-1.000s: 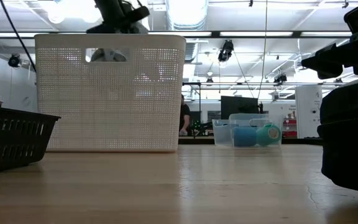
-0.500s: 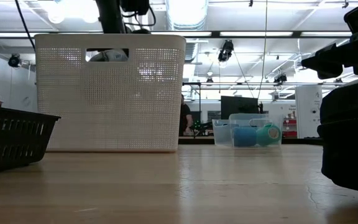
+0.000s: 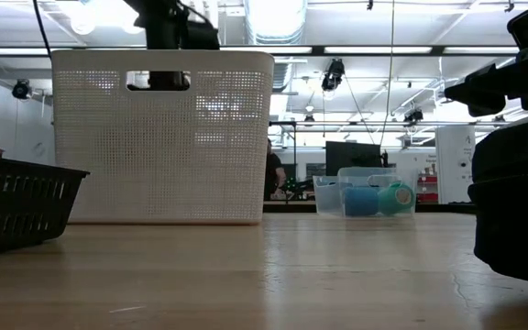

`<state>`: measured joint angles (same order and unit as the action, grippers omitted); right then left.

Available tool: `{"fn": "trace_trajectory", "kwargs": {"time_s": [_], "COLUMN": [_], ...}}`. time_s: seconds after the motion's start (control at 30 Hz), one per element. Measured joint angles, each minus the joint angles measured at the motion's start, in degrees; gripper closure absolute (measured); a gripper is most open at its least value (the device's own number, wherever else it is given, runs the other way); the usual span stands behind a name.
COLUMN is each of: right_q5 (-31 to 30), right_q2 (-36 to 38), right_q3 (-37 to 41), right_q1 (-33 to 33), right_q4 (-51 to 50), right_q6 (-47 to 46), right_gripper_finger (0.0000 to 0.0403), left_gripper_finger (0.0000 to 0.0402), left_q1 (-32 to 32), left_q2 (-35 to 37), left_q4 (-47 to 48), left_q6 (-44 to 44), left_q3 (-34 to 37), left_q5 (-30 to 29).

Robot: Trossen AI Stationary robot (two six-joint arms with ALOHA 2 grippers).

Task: Pick & place medical supplies in basket/bin
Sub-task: Put the light gray patient gown into the white bin

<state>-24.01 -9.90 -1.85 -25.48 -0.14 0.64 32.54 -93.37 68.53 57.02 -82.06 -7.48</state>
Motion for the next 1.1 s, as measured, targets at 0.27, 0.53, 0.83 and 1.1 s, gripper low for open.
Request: {"fn": "trace_trajectory", "kwargs": {"time_s": [0.27,0.53,0.83,1.1], "right_q5": [0.00,0.00,0.00,0.00], "right_q2": [0.01,0.01,0.01,0.01], "right_q3": [0.00,0.00,0.00,0.00], "right_q1": [0.00,0.01,0.01,0.00], "right_q4": [-0.04,-0.04,-0.02,-0.04], "right_q6": [0.01,0.02,0.02,0.01], "right_gripper_finger": [0.0197,0.0197,0.0197,0.0197], "left_gripper_finger": [0.0267,0.0267,0.0261,0.0170], "left_q1": [3.65,5.88,6.56,6.66], "left_q2": [-0.17,-0.21,-0.21,-0.12], "left_q4": [-7.26,-16.36,-20.76,-21.37], "left_q6": [-0.22,-1.67,-1.62,0.28], "left_q3": [7.21,15.00,19.56,19.02], "left_q5": [5.34,10.65,16.14,16.56]}}
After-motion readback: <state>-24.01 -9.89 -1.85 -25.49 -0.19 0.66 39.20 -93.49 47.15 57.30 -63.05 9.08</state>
